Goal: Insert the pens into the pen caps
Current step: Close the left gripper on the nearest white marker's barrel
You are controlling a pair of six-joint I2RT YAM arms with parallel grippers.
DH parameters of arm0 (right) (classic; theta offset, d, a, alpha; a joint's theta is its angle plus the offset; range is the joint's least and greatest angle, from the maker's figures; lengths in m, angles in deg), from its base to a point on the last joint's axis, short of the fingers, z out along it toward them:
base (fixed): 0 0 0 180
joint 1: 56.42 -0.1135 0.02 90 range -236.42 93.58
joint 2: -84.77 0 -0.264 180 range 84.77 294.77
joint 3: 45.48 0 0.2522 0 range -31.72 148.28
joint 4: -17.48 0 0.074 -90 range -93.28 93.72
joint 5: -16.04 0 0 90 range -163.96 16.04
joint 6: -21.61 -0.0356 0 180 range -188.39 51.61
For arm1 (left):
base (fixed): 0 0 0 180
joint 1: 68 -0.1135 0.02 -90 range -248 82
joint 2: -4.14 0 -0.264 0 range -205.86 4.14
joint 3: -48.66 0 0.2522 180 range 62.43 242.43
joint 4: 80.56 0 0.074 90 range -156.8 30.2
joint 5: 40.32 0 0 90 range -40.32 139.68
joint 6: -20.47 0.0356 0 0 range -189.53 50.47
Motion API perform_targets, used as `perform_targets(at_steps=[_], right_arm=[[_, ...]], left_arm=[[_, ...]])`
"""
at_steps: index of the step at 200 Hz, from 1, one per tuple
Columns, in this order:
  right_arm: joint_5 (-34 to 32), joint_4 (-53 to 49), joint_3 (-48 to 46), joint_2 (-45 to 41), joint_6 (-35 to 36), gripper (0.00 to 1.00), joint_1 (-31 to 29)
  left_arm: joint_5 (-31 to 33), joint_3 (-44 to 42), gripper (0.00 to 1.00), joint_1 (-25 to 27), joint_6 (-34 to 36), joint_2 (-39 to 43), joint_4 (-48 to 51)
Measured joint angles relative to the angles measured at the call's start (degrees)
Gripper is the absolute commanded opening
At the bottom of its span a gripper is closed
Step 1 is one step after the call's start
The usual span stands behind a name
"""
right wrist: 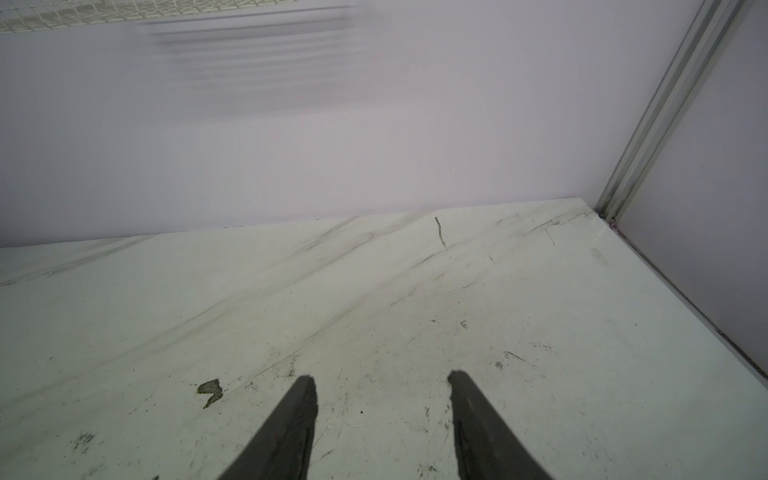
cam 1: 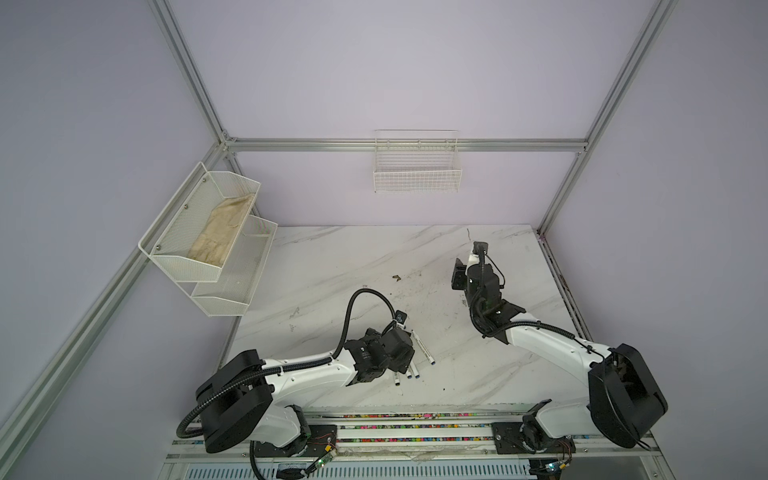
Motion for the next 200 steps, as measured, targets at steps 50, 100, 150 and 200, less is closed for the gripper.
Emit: perform_targets(at_steps=[50,100,150,200], right_arm=[[0.0,0.0,0.0,0.0,0.4,0.54,-0.7],[0.0,0.0,0.0,0.0,0.4,0.54,-0.9],[0.0,-0.5,0.0,0.4,0.4,0.54,-1.0],[0.0,-1.3,0.3,1.7,0.4,0.54,-1.3]], left_arm=[[-1.6,1.3,1.00,0.8,-1.2,-4.2,3.8],[-3.5,1.3,1.00,0.8,-3.5,-2.2,5.0],[-4.0,1.2,0.87,0.8,-7.3,2.4,5.4],[-5.0,1.2,0.82,0.6,-9.4,1.7,6.8]])
